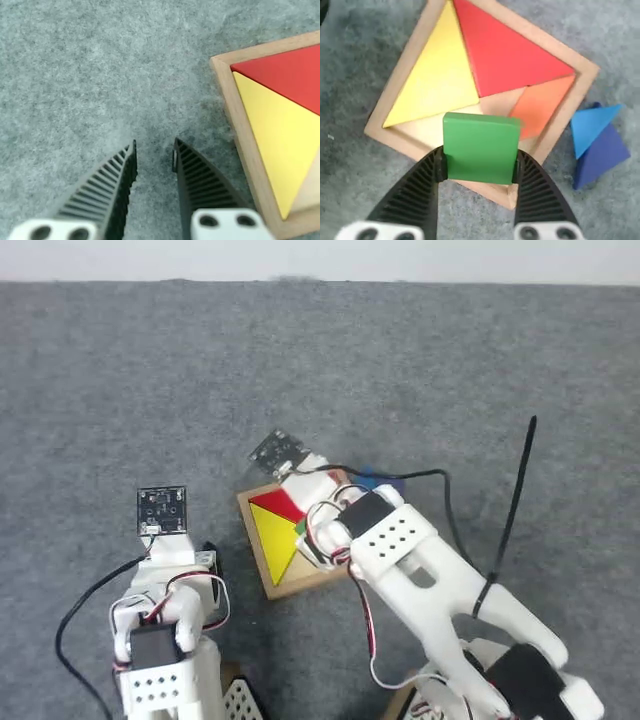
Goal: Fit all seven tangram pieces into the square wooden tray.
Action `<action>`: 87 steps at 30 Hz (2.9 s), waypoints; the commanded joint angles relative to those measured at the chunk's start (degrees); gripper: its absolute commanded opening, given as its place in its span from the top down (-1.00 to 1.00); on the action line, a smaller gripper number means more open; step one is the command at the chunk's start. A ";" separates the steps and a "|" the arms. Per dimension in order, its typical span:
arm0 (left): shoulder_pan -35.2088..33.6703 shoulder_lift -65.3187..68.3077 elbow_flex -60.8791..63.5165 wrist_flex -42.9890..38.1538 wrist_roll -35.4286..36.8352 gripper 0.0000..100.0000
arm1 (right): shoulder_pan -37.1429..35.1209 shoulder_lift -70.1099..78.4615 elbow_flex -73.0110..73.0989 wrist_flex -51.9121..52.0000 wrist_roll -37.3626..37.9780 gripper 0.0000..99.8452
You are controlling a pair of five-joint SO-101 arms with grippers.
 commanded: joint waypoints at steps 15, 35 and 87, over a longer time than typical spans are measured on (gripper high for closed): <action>-0.35 -0.79 -0.31 0.09 -0.26 0.78 | -4.00 13.93 -5.19 -1.80 10.29 0.73; -0.35 -0.79 -0.31 0.09 -0.26 0.78 | -3.91 6.02 -3.34 -4.18 8.09 0.44; -0.35 -0.79 -0.31 0.09 -0.26 0.78 | 10.15 -11.21 4.31 -4.79 0.97 0.82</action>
